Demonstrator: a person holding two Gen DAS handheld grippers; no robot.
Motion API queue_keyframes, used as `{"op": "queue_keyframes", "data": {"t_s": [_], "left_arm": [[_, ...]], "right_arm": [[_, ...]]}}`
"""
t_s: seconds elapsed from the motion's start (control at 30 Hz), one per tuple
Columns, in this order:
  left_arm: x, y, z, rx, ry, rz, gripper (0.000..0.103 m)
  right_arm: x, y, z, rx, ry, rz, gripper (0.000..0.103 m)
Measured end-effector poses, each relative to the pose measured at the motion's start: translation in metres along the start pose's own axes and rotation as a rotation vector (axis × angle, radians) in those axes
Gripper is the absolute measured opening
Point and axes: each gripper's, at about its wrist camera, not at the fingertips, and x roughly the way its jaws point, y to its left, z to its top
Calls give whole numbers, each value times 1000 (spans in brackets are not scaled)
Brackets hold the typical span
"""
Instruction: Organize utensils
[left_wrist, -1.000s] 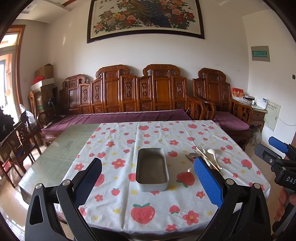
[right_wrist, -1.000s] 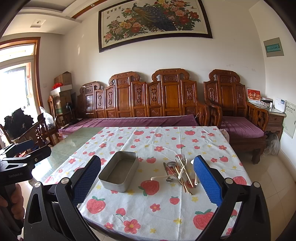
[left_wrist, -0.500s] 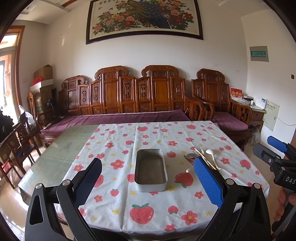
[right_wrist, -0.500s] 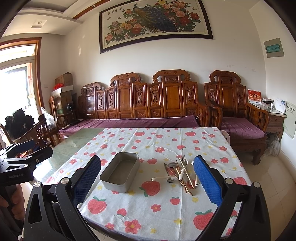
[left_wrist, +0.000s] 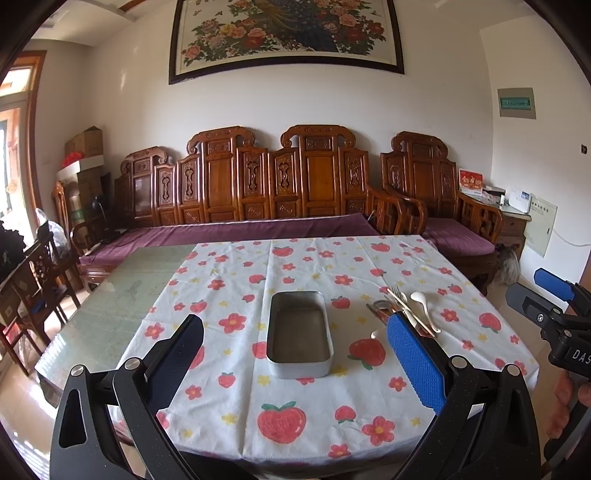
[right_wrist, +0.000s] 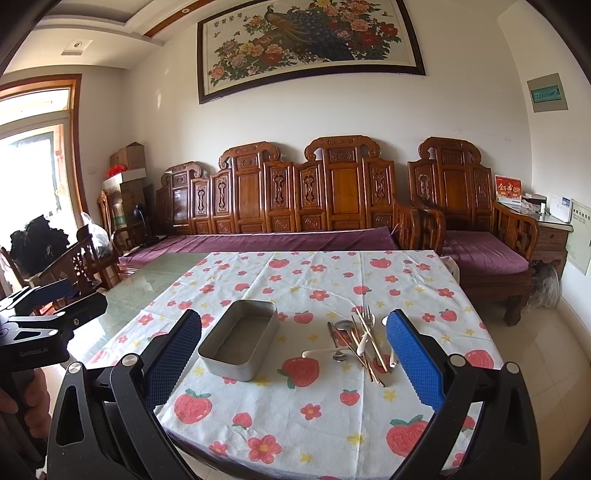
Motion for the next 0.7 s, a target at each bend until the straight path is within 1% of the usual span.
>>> {"op": "queue_keyframes", "data": {"t_s": [0.2, 0.37, 0.7], "left_arm": [[26, 6, -12, 1, 54, -18, 96], [51, 4, -23, 16, 97, -42, 97], [104, -12, -36, 70, 174, -100, 96]], "right_arm": [[18, -13, -12, 14, 31, -6, 100], [38, -25, -22, 12, 67, -11, 100], [102, -59, -40, 3, 159, -50, 90]]}}
